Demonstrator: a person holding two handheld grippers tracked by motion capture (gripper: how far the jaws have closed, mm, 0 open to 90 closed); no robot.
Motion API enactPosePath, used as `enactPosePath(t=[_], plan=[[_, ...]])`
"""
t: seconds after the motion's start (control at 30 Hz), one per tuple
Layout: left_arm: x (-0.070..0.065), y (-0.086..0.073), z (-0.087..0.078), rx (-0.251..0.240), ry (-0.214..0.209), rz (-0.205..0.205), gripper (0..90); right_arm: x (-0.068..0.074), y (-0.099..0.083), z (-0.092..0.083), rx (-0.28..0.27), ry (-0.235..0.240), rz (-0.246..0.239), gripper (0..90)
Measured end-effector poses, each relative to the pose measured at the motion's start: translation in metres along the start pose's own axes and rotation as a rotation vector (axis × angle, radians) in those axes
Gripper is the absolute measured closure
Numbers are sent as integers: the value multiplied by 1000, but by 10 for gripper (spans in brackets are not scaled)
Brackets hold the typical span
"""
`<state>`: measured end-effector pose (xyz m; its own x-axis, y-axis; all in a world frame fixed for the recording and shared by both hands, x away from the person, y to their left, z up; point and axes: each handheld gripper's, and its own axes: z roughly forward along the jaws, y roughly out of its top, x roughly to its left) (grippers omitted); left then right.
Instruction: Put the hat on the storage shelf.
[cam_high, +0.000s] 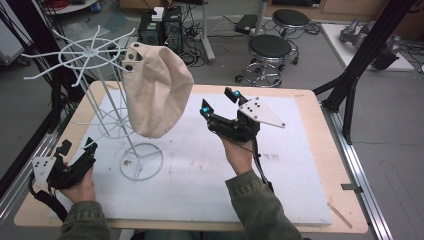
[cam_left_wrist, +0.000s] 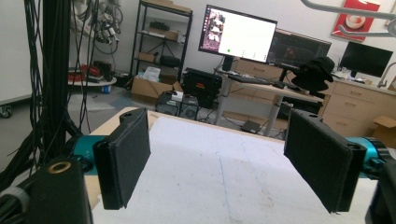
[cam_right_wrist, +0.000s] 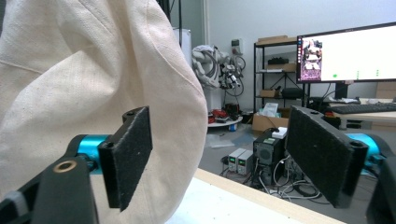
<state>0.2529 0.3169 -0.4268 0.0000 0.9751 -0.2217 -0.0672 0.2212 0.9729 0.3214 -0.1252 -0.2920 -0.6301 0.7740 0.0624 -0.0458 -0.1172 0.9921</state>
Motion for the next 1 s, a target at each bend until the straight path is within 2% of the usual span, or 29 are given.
enactPosePath(t=[0.2, 0.37, 0.57, 0.63, 0.73, 0.87, 0.93, 1.0], plan=[[1, 0, 0, 1, 1, 0, 227, -5, -1, -2, 19, -27, 3, 175], [0, 0, 0, -1, 0, -2, 227, -12, -2, -10, 30, -79, -30, 122], [0, 0, -1, -3, 2, -1, 227, -29, -8, -36, 49, -174, -65, 114], [-1, 0, -1, -4, 3, 0, 227, -33, -11, -44, 51, -186, -62, 114], [-1, 0, -2, -6, 5, 1, 227, -38, -14, -56, 41, -224, -100, 112], [-1, 1, -4, -3, 8, 5, 227, -41, -18, -69, 35, -265, -112, 112], [-1, 1, -5, -2, 9, 7, 227, -42, -19, -75, 64, -293, -101, 111], [-1, 1, -7, -2, 9, 7, 227, -43, -21, -81, 62, -302, -96, 112]])
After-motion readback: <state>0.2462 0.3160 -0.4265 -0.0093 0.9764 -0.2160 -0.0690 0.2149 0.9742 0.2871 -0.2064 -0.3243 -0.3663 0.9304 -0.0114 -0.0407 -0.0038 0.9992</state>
